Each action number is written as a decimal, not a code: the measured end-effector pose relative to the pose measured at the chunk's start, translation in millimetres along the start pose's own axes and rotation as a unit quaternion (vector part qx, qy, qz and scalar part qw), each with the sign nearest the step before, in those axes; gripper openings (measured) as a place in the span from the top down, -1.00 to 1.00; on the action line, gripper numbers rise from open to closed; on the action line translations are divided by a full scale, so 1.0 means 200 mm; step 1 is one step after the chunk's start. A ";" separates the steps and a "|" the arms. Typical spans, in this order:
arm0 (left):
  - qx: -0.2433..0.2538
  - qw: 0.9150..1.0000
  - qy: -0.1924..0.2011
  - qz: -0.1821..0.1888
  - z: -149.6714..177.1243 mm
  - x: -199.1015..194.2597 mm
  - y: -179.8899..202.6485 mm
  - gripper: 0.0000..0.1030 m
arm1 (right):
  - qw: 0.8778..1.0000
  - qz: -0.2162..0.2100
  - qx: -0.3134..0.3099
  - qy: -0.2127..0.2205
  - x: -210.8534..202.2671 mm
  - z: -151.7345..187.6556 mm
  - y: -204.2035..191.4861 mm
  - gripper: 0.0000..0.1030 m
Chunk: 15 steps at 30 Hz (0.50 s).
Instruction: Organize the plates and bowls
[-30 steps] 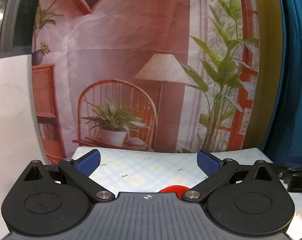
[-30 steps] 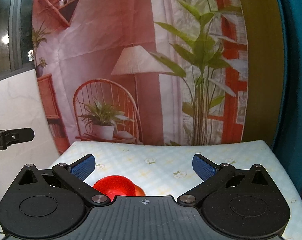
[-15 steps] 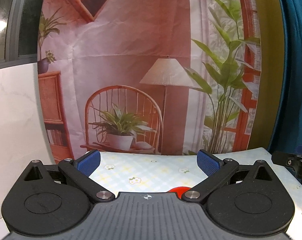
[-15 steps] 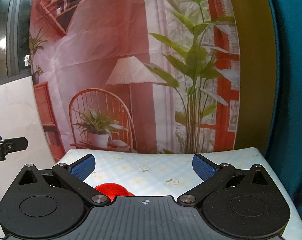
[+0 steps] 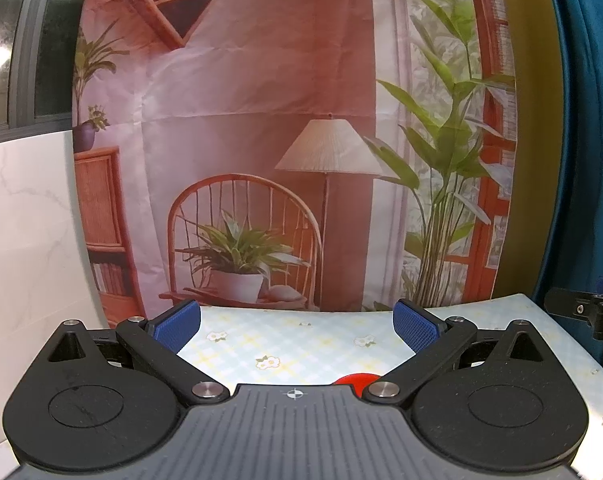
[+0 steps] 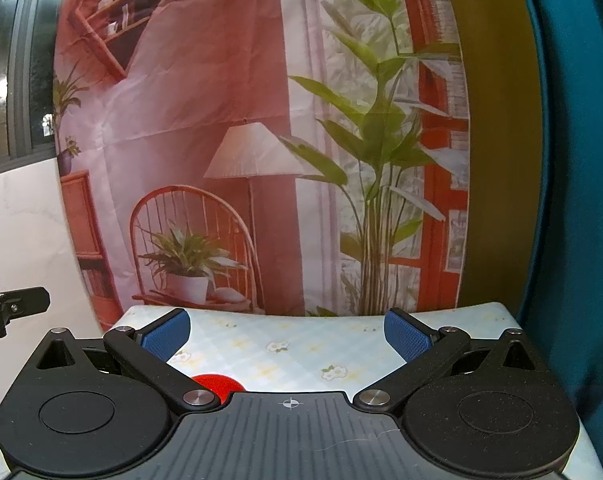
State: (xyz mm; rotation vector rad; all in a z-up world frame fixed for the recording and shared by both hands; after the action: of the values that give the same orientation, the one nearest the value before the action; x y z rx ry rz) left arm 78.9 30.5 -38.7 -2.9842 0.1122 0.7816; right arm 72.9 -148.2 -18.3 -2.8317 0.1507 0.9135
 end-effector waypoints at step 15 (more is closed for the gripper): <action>-0.003 1.000 -0.001 -0.004 0.00 -0.01 -0.01 -1.00 | 1.000 0.002 -0.001 0.001 -0.01 0.00 0.00 -0.99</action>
State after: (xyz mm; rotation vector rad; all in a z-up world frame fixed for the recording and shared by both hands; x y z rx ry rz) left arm 77.8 31.6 -36.9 -2.9886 0.0978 0.7845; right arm 72.4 -147.8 -16.9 -2.8352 0.1554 0.9135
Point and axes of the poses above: each gripper's, at about its wrist camera, not at the fingertips, and x roughly the way its jaws point, y to its right, z to its underside, the point moved 8 cm from there along x, roughly the way its jaws point, and after that the axes turned 12 degrees about -y, right-handed, at the moved point
